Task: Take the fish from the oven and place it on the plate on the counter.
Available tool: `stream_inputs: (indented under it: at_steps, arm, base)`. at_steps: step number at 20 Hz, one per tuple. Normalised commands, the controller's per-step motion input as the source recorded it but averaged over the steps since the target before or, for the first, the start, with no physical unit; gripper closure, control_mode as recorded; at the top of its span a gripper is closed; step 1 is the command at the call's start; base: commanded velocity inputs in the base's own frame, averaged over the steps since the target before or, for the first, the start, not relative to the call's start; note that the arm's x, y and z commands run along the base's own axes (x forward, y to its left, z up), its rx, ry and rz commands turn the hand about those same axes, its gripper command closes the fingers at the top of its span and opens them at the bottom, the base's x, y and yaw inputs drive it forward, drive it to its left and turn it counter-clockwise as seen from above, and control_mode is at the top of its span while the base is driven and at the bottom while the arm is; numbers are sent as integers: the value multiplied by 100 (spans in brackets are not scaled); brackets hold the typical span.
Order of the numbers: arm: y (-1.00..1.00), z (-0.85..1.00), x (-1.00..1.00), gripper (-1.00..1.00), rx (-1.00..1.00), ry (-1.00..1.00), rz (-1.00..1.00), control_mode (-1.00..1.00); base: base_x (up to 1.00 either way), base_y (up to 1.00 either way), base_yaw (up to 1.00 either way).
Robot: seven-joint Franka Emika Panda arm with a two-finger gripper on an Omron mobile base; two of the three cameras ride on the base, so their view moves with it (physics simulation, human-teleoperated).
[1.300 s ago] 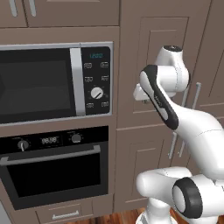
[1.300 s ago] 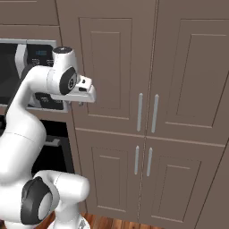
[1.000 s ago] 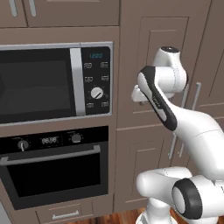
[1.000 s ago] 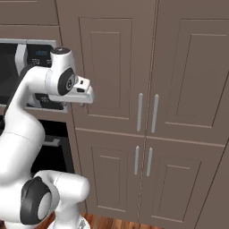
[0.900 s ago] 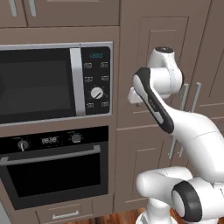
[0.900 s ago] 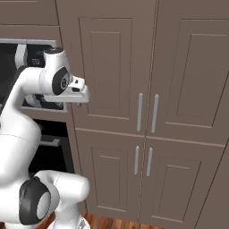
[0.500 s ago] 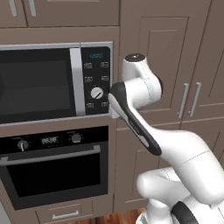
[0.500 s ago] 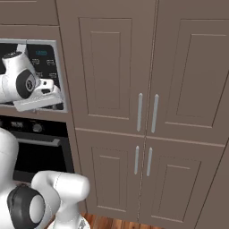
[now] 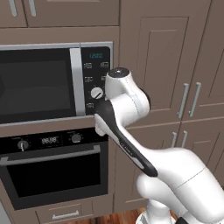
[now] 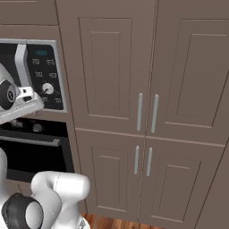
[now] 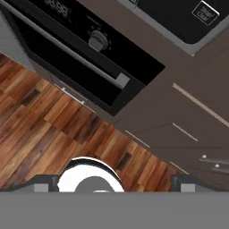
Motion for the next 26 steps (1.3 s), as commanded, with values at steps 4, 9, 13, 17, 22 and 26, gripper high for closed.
stream_inputs:
  at_steps: [4,9,13,17,22,26]
  arm:
    - [45,-31,-10,-100,-2,-2,12,-100]
    - [48,-31,-4,-100,-3,-5,7,-100]
    - [50,-29,0,-100,-3,-6,3,-100]
    - [54,-28,0,-100,-4,-7,1,-100]
    - [45,-35,0,-100,-3,-12,0,-100]
    - [23,-37,0,-100,0,-6,0,-100]
  base:
    - [0,0,0]
    - [0,0,0]
    - [0,0,0]
    - [0,0,0]
    - [0,0,0]
    - [0,0,0]
